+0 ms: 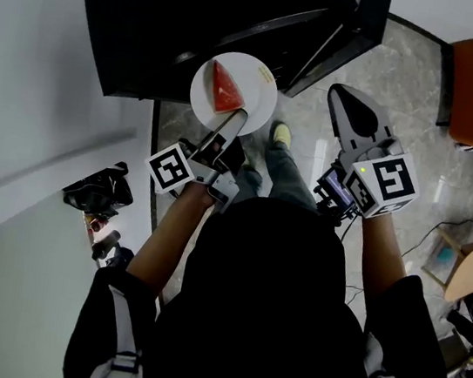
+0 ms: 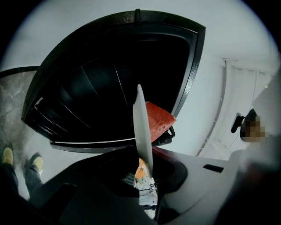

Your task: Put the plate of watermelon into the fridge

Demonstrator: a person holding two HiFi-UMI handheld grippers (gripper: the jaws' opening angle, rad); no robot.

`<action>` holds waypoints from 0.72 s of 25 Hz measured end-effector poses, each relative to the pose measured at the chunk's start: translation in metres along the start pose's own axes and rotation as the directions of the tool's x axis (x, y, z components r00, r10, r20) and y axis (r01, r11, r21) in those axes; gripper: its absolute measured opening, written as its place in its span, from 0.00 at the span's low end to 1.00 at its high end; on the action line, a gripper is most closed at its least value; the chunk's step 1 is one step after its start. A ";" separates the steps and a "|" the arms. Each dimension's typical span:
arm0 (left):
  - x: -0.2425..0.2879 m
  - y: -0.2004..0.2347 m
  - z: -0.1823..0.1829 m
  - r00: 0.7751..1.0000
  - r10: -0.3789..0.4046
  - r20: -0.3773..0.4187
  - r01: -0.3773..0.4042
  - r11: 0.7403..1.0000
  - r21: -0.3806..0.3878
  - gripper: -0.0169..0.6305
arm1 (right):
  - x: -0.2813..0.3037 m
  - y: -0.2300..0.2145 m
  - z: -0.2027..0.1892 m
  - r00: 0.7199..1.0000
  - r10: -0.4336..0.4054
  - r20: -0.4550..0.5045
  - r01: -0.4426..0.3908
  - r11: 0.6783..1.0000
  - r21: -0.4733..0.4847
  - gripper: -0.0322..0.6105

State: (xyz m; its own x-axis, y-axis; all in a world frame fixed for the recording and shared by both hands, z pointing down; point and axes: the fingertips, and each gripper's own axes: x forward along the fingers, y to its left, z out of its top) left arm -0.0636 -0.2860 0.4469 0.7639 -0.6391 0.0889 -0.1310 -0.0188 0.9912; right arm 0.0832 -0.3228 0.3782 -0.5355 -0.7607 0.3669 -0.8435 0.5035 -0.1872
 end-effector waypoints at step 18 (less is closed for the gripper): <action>0.001 0.017 0.003 0.999 -0.022 0.025 0.022 1.000 0.004 0.10 | -0.007 0.026 -0.015 1.000 0.031 -0.001 -0.031 0.999 -0.009 0.07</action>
State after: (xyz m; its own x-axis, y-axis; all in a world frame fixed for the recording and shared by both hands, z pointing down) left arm -0.0673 -0.2892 0.4630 0.7509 -0.6573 0.0645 -0.1166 -0.0358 0.9925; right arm 0.0652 -0.2984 0.3848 -0.5612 -0.7443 0.3620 -0.8261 0.5303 -0.1906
